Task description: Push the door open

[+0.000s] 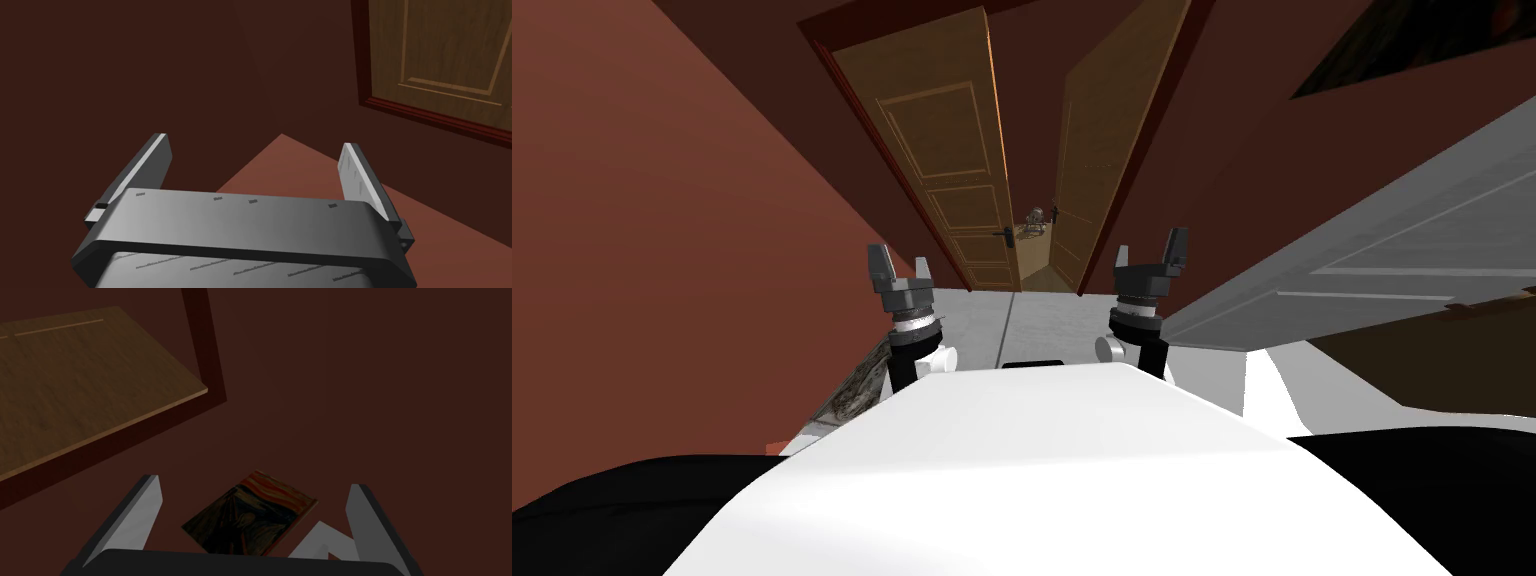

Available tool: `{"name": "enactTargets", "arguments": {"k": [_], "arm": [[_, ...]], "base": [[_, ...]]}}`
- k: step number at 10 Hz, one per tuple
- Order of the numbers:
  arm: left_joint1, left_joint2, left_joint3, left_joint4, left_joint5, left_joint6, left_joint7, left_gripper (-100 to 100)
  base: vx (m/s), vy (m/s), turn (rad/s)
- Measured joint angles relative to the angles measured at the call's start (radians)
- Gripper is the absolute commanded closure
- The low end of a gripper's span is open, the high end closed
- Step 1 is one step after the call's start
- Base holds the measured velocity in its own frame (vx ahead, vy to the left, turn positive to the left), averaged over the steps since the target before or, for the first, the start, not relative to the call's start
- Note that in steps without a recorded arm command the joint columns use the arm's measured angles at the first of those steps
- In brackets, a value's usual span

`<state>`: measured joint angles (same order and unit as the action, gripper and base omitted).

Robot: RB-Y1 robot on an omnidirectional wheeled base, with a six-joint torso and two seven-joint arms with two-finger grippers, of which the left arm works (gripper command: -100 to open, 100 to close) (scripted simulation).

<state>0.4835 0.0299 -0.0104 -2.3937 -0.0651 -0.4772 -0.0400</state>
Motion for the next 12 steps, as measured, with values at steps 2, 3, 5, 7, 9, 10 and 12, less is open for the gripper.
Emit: {"name": "enactTargets", "arguments": {"k": [2, 3, 5, 7, 9, 10, 12], "arm": [[-0.03, 0.005, 0.002, 0.04, 0.005, 0.008, -0.002, -100], [-0.039, 0.009, 0.0, 0.057, 0.007, 0.011, 0.0, -100], [-0.06, 0.014, 0.001, 0.104, 0.013, 0.005, 0.001, -100], [-0.079, 0.022, 0.005, 0.156, 0.021, -0.007, 0.004, -100], [-0.108, 0.023, 0.001, 0.2, 0.024, -0.004, 0.002, -100], [-0.129, 0.027, 0.005, 0.226, 0.028, 0.001, 0.003, -100], [-0.155, 0.029, 0.001, 0.268, 0.033, 0.009, 0.002, -100]], "base": [[0.12, 0.001, -0.012], [0.12, -0.007, -0.012], [0.087, 0.006, -0.013], [0.09, 0.017, -0.015], [0.094, 0.029, -0.015], [0.083, 0.022, -0.016], [0.102, 0.005, -0.019]]}}
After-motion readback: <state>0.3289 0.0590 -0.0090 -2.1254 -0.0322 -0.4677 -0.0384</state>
